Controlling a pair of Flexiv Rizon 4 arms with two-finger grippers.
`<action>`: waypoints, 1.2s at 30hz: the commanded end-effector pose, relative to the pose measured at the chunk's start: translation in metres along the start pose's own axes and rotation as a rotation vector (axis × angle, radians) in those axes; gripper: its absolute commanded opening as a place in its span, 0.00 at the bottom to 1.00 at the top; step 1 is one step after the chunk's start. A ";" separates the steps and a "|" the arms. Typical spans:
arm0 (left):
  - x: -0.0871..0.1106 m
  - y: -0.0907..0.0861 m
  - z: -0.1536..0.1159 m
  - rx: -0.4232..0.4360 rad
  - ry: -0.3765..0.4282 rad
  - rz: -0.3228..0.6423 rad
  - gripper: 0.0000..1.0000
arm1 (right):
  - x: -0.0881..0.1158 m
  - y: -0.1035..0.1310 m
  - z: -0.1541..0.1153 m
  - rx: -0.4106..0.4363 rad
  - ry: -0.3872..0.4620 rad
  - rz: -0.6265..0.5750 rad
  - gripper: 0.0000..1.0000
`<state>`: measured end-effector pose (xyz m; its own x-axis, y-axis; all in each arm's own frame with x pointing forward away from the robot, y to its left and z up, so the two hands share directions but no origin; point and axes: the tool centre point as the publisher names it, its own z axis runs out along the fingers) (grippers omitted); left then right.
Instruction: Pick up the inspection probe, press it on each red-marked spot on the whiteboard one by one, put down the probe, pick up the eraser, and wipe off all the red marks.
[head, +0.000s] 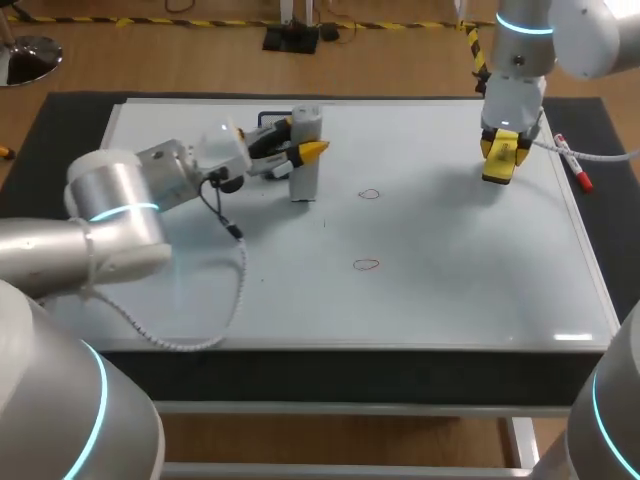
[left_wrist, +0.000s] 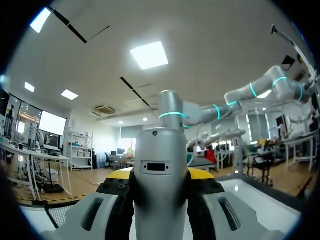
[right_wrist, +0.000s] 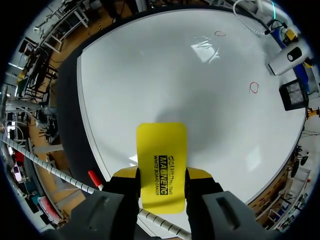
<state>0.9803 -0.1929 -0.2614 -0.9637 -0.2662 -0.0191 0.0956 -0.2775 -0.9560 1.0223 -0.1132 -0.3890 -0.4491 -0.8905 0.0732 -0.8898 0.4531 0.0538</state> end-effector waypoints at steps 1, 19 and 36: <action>-0.003 0.014 0.036 0.037 0.003 -0.001 0.00 | 0.001 -0.001 -0.001 0.000 0.002 -0.002 0.00; -0.003 0.030 0.093 0.075 0.043 -0.017 0.00 | 0.001 -0.001 -0.001 0.000 0.002 -0.002 0.00; 0.003 0.043 0.100 0.082 0.073 -0.035 0.00 | 0.001 -0.001 -0.001 0.000 0.002 -0.002 0.00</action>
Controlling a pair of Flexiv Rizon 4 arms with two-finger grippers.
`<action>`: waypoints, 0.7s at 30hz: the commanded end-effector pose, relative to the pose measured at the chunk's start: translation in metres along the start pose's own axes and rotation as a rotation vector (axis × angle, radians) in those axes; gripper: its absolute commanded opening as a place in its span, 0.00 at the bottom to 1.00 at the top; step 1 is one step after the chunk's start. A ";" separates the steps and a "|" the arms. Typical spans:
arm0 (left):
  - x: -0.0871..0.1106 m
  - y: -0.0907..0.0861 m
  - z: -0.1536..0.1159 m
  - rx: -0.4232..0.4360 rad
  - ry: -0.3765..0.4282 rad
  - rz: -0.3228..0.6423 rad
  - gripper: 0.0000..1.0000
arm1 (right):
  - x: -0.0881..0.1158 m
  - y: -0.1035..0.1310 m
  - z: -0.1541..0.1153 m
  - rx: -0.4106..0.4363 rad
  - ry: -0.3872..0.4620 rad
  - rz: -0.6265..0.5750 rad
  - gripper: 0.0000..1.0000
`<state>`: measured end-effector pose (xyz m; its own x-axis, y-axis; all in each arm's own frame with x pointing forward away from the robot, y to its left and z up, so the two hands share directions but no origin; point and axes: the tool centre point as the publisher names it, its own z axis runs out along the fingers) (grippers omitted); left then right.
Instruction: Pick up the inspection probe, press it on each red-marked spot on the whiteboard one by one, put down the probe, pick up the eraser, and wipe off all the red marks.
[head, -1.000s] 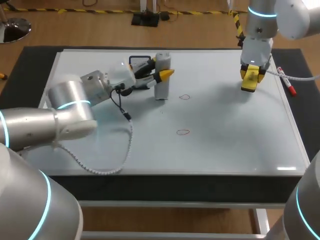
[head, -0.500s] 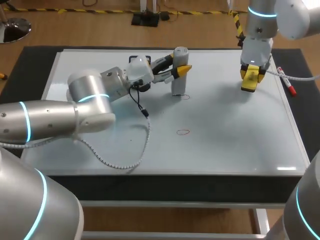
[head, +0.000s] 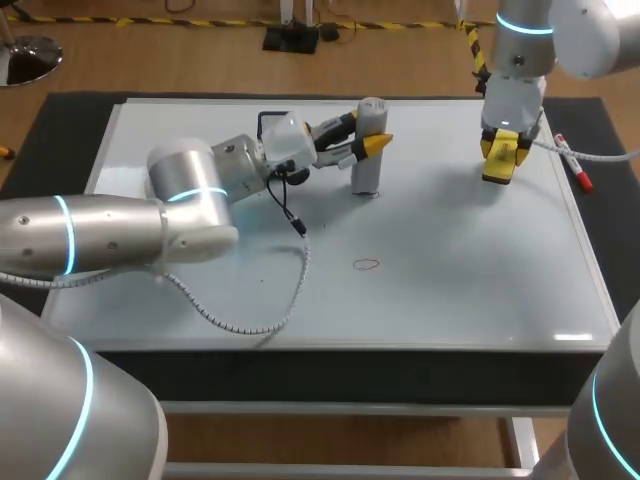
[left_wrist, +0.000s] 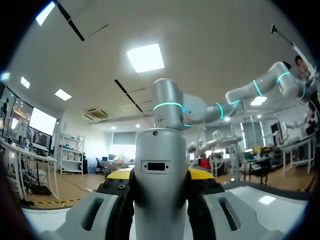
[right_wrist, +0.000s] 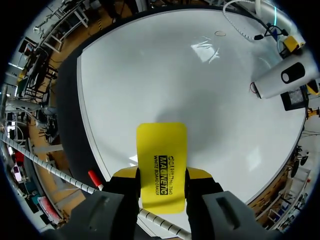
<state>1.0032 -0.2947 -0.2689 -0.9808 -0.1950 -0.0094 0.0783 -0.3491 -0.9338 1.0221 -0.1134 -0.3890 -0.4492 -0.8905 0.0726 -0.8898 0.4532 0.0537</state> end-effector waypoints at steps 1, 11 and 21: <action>-0.002 0.006 0.002 0.013 0.010 -0.003 0.00 | 0.001 -0.001 -0.001 0.000 0.002 -0.002 0.00; 0.000 0.012 0.004 -0.012 0.050 0.003 0.00 | 0.001 -0.001 -0.001 0.000 0.002 -0.002 0.00; 0.003 0.017 -0.004 -0.076 0.060 -0.008 0.00 | 0.001 -0.001 -0.001 0.000 0.002 -0.002 0.00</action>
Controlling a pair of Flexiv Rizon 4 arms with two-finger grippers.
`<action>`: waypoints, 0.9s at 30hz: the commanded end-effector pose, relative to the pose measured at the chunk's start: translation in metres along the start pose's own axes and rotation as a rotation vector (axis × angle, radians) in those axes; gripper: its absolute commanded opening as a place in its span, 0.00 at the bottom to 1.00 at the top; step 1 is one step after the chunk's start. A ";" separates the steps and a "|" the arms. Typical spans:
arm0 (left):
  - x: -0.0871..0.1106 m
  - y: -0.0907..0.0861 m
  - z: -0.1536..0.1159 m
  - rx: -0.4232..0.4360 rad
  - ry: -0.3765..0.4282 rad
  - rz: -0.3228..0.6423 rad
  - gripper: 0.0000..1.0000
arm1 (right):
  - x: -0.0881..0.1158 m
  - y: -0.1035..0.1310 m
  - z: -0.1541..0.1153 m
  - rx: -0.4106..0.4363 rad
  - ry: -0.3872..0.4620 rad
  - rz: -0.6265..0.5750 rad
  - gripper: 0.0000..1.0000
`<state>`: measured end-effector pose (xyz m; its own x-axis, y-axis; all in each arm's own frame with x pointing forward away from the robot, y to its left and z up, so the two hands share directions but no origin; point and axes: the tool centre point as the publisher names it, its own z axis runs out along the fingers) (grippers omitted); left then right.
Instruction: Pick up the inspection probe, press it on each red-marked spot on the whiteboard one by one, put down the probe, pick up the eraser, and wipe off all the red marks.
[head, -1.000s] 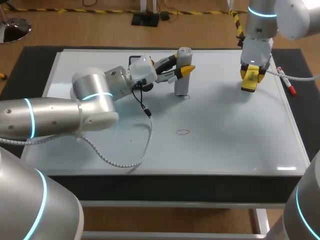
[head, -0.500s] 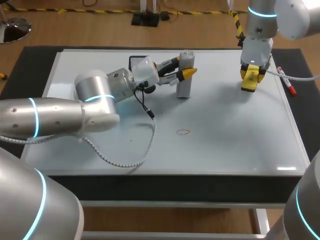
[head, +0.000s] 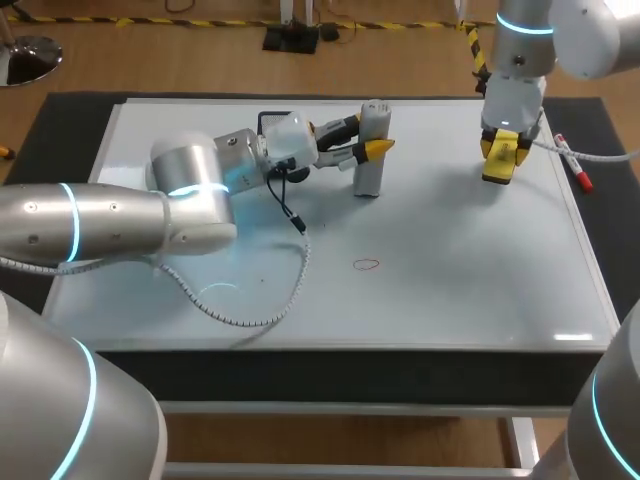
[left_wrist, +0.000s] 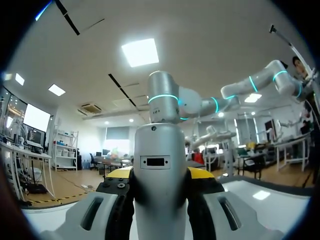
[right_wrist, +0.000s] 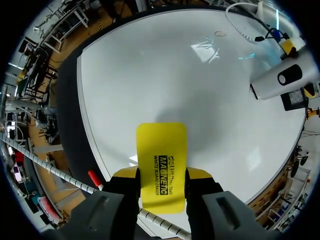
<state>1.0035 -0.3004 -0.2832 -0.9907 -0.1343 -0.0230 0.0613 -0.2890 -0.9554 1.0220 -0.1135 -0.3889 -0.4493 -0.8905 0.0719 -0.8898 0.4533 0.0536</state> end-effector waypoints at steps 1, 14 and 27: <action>0.002 0.001 -0.004 -0.022 0.000 -0.002 0.00 | 0.000 -0.001 -0.001 0.000 0.003 -0.002 0.00; 0.005 0.004 -0.004 -0.040 0.012 -0.010 0.00 | 0.000 -0.001 -0.001 0.000 0.003 -0.002 0.00; 0.013 -0.015 -0.003 -0.031 0.010 0.011 0.00 | 0.000 -0.001 -0.001 0.000 0.003 -0.002 0.00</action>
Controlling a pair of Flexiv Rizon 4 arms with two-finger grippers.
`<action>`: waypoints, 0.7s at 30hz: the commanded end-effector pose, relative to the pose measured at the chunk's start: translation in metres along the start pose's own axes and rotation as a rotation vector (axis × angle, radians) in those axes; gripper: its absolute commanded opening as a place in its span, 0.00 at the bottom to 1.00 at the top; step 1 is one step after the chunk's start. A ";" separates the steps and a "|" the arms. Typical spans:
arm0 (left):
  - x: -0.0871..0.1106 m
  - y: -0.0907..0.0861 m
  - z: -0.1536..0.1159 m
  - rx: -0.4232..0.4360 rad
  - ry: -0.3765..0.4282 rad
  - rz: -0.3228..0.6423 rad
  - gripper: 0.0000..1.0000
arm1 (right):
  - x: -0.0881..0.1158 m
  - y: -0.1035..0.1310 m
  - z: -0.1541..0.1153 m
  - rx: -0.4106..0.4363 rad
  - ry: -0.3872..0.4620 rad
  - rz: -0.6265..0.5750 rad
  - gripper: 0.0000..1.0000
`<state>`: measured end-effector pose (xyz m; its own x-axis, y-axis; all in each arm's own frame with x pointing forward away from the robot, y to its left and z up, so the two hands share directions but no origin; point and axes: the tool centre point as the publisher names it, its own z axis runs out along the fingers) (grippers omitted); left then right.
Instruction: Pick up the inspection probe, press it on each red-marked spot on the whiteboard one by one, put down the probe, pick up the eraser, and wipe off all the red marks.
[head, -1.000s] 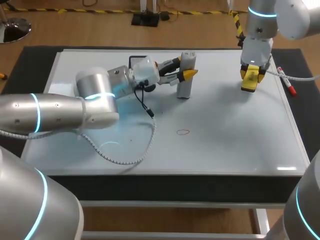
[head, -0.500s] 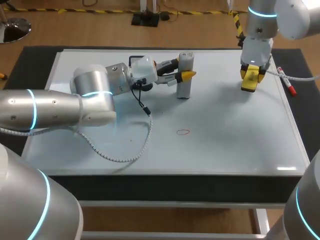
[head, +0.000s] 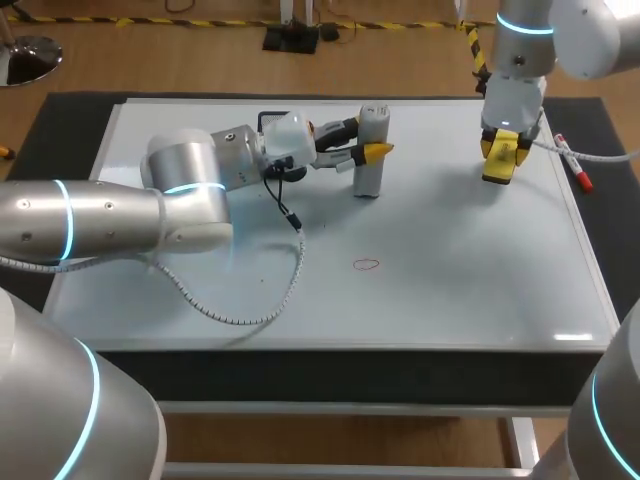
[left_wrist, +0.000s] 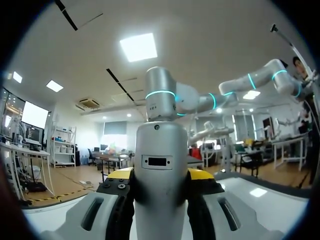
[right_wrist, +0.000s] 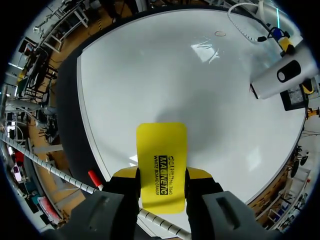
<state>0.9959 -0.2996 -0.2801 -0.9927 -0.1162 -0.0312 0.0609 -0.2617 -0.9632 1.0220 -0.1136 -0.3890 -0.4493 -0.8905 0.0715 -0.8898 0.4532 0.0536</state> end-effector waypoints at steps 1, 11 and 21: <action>0.007 -0.015 -0.003 0.004 -0.010 0.014 0.00 | 0.000 -0.001 -0.001 0.000 0.003 -0.002 0.00; 0.018 -0.043 -0.046 0.046 -0.062 0.048 0.00 | 0.000 -0.001 -0.001 0.000 0.003 -0.002 0.00; 0.031 -0.066 -0.122 0.065 -0.162 0.081 0.00 | 0.000 -0.001 -0.001 0.000 0.003 -0.002 0.00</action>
<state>0.9688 -0.2011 -0.2553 -0.9692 -0.2354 -0.0730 0.1474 -0.3165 -0.9371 1.0220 -0.1136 -0.3890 -0.4493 -0.8905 0.0711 -0.8898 0.4532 0.0535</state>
